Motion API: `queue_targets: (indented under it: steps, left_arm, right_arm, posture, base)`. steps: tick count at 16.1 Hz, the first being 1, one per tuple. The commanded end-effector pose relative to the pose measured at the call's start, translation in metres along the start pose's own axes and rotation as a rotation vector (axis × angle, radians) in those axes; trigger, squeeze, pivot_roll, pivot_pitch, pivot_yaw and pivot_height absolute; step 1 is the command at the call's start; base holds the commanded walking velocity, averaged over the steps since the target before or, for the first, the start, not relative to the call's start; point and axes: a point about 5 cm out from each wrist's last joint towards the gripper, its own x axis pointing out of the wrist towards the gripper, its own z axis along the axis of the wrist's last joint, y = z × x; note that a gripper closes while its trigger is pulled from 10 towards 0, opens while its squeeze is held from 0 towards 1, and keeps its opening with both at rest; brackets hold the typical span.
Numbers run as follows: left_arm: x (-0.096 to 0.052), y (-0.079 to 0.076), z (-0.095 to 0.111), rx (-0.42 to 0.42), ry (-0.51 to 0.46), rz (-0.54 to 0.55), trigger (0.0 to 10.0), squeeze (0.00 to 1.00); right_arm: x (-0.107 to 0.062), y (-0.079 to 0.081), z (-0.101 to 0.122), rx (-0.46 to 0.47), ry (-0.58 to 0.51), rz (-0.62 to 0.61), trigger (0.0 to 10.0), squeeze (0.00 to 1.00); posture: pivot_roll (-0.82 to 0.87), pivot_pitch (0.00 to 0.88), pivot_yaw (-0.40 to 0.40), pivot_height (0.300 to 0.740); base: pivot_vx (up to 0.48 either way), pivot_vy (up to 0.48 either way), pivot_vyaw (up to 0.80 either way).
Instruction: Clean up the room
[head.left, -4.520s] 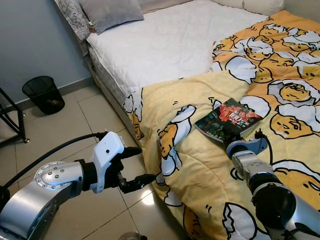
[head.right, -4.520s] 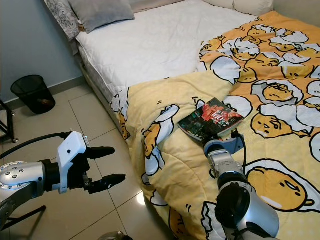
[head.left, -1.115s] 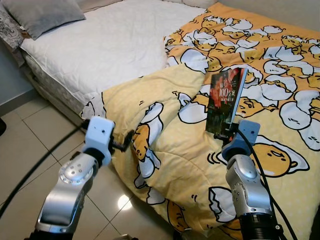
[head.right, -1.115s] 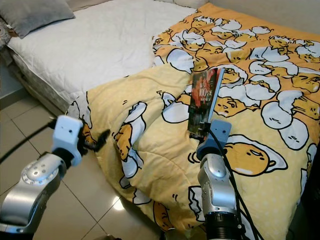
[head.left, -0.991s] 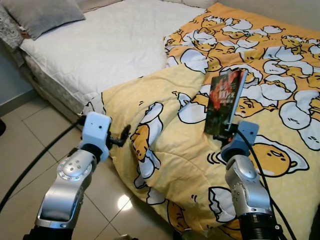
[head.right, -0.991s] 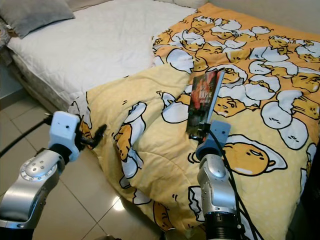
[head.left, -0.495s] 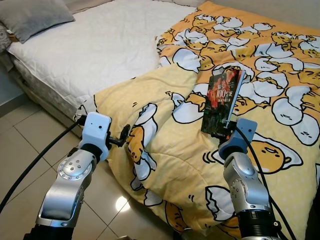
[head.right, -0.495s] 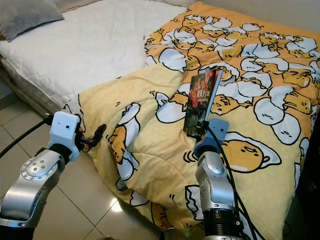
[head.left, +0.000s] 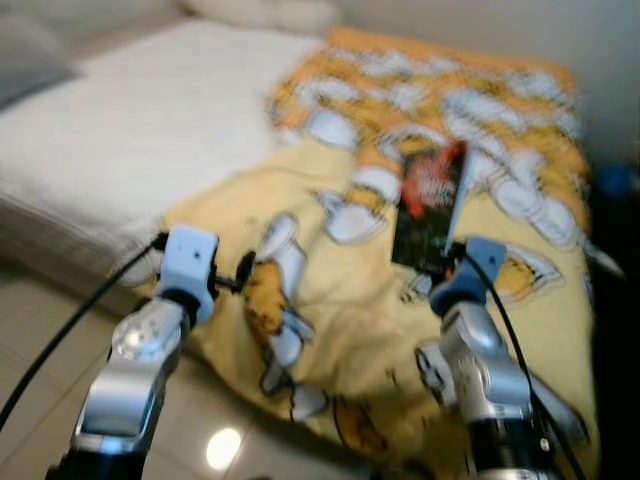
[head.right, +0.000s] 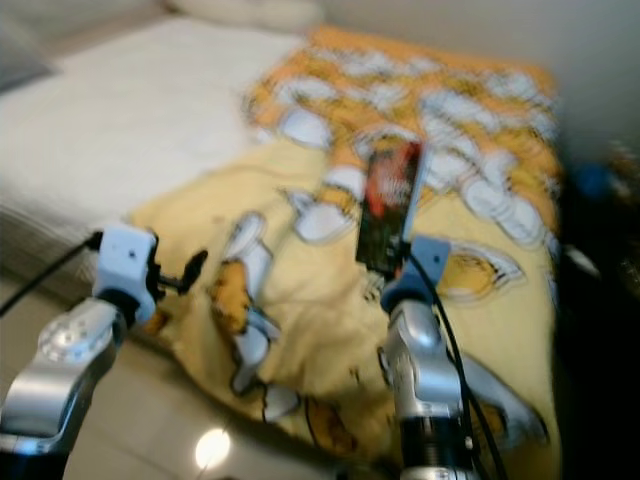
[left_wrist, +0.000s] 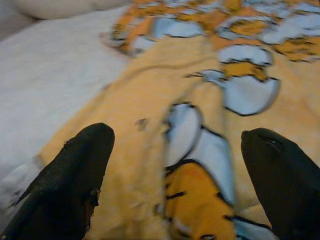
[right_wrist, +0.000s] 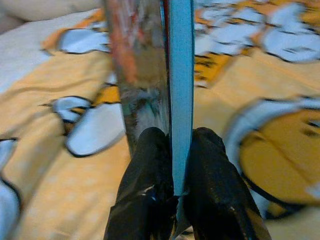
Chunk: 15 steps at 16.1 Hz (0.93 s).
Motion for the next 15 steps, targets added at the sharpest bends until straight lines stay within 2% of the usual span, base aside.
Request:
queue_targets:
  steps: [1, 12, 15]
  left_arm:
    - [0.002, -0.003, 0.0028, 0.007, -0.012, -0.016, 10.0, 0.0]
    - [0.003, -0.0008, 0.0037, 0.002, -0.013, -0.011, 10.0, 0.0]
    - [0.0034, -0.0008, 0.0038, -0.001, -0.013, -0.008, 10.0, 0.0]
  right_arm:
    - [0.0013, -0.0058, 0.0093, -0.002, -0.036, -0.023, 10.0, 0.0]
    - [0.003, -0.004, 0.0144, -0.004, -0.063, -0.026, 10.0, 0.0]
    - [0.0033, -0.0029, 0.0184, -0.013, -0.085, -0.014, 10.0, 0.0]
  posture:
    - [-0.04, 0.0, 0.01, 0.74]
    - [-0.04, 0.0, 0.011, 0.74]
    - [-0.04, 0.0, 0.011, 0.74]
  base:
    - [0.0, 0.3, -0.79]
    - [0.0, 0.304, -0.78]
    - [0.0, 0.335, 0.0]
